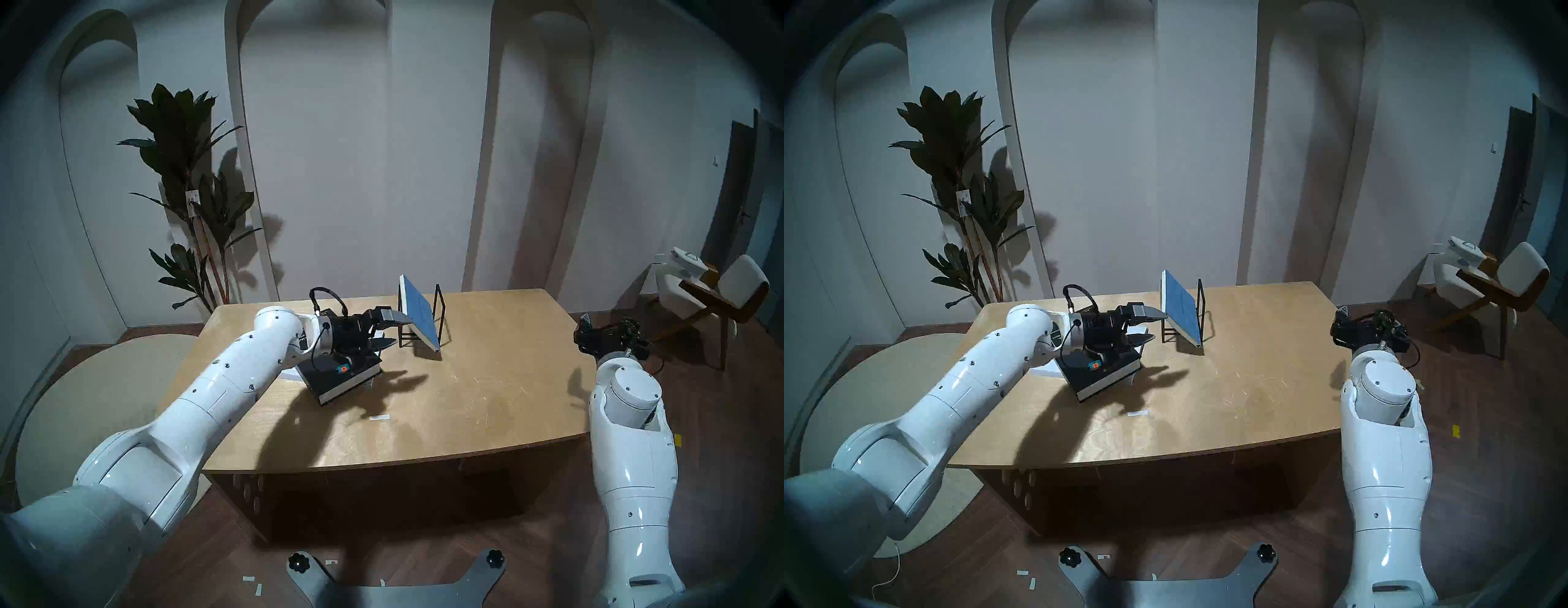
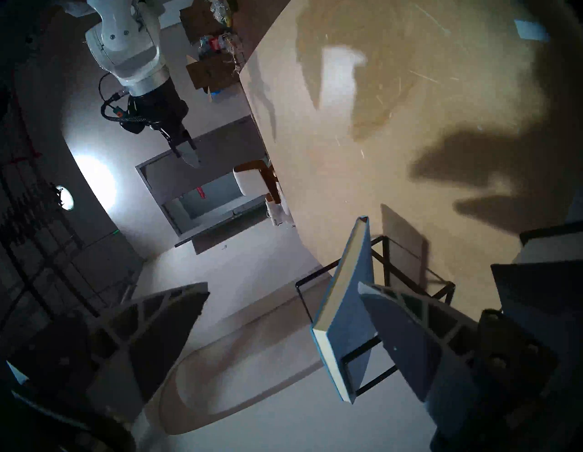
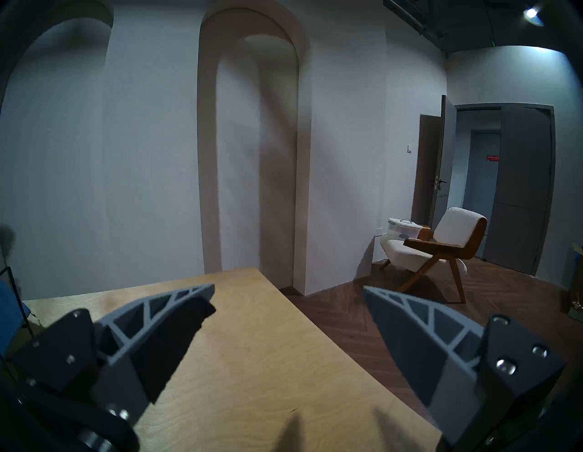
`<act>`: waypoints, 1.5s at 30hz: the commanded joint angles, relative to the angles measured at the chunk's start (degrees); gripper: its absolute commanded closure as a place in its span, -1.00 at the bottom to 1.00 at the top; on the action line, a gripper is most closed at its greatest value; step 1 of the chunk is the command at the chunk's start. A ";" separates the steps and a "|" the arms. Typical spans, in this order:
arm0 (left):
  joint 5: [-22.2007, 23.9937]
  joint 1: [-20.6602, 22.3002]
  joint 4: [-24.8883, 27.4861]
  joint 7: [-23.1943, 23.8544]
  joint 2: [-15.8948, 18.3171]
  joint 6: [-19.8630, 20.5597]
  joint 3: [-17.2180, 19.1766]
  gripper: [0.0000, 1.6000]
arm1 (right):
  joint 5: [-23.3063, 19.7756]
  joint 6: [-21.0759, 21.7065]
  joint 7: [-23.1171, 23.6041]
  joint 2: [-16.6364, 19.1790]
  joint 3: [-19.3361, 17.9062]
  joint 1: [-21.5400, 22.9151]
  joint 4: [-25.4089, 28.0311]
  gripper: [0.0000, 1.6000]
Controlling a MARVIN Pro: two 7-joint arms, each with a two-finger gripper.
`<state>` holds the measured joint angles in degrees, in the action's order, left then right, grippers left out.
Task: Stack the books into one stack
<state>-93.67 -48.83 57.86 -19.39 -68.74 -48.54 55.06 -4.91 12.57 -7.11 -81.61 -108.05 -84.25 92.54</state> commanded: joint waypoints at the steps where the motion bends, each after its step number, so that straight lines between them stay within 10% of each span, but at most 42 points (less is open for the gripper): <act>1: 2.04 4.40 -0.92 2.03 -5.97 1.14 1.44 -1.00 | 0.17 -0.11 0.10 0.47 -0.10 0.33 1.35 -1.00; 16: -1.37 9.34 -11.60 6.76 -9.54 5.00 -0.38 -1.00 | 1.39 -1.46 -0.63 2.04 -0.27 1.18 -2.54 -1.00; 45: -6.78 8.33 -11.13 3.91 -8.72 5.93 -4.28 -1.00 | 1.97 -1.81 -0.15 1.69 -0.61 1.33 -2.69 -1.00</act>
<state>-100.84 -41.97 46.94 -14.99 -75.49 -43.73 50.26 -2.77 11.45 -7.25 -79.92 -108.69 -83.63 88.65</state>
